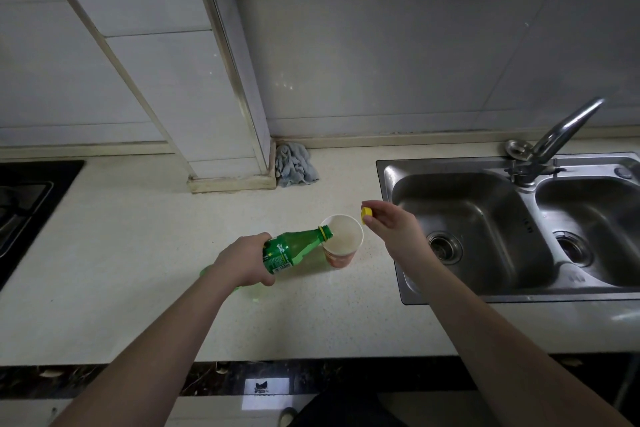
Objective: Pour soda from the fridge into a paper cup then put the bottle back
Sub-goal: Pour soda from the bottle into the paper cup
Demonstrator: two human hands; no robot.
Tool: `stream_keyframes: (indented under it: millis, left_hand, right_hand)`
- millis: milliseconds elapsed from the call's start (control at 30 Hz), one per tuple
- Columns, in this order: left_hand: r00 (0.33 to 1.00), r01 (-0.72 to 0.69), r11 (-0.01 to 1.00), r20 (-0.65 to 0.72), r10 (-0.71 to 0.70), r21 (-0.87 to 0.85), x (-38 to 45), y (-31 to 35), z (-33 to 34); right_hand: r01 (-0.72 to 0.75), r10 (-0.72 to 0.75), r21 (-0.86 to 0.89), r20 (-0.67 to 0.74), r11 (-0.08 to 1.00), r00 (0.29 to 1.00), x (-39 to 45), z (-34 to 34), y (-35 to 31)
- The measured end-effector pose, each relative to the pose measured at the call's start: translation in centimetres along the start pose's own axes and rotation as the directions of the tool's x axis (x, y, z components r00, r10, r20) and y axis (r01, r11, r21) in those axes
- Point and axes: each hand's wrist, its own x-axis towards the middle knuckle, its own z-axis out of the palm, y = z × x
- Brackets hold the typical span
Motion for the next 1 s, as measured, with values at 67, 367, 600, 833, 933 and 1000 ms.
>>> stream_keyframes:
  millis: [67, 367, 600, 833, 933, 1000]
  left_hand:
    - [1.000, -0.007, 1.000, 0.000, 0.007, 0.023, 0.1, 0.0, -0.2]
    - [1.000, -0.002, 0.996, -0.004, 0.003, 0.086, 0.3, -0.2, -1.0]
    - [1.000, -0.005, 0.996, -0.003, 0.006, 0.092, 0.5, -0.2, -1.3]
    - [1.000, -0.006, 0.994, -0.005, 0.007, 0.114, 0.5, -0.2, -1.6]
    - [1.000, -0.006, 0.992, -0.007, 0.007, 0.126, 0.4, -0.2, -1.7]
    - [1.000, -0.007, 0.991, -0.007, 0.008, 0.132, 0.4, -0.2, -1.7]
  right_hand:
    - [0.003, -0.003, -0.006, 0.000, 1.000, 1.000, -0.1, 0.0, 0.1]
    - [-0.010, 0.010, 0.000, -0.011, 1.000, 1.000, -0.2, 0.1, 0.1]
    - [-0.003, 0.003, -0.012, -0.012, 1.000, 1.000, -0.2, 0.3, -0.3]
    - [-0.004, 0.004, 0.021, -0.023, 1.000, 1.000, -0.4, 0.4, -0.7]
    - [-0.005, 0.005, 0.008, -0.020, 1.000, 1.000, -0.5, 0.4, -0.8]
    - [-0.007, 0.008, 0.012, -0.025, 1.000, 1.000, -0.4, 0.4, -0.8]
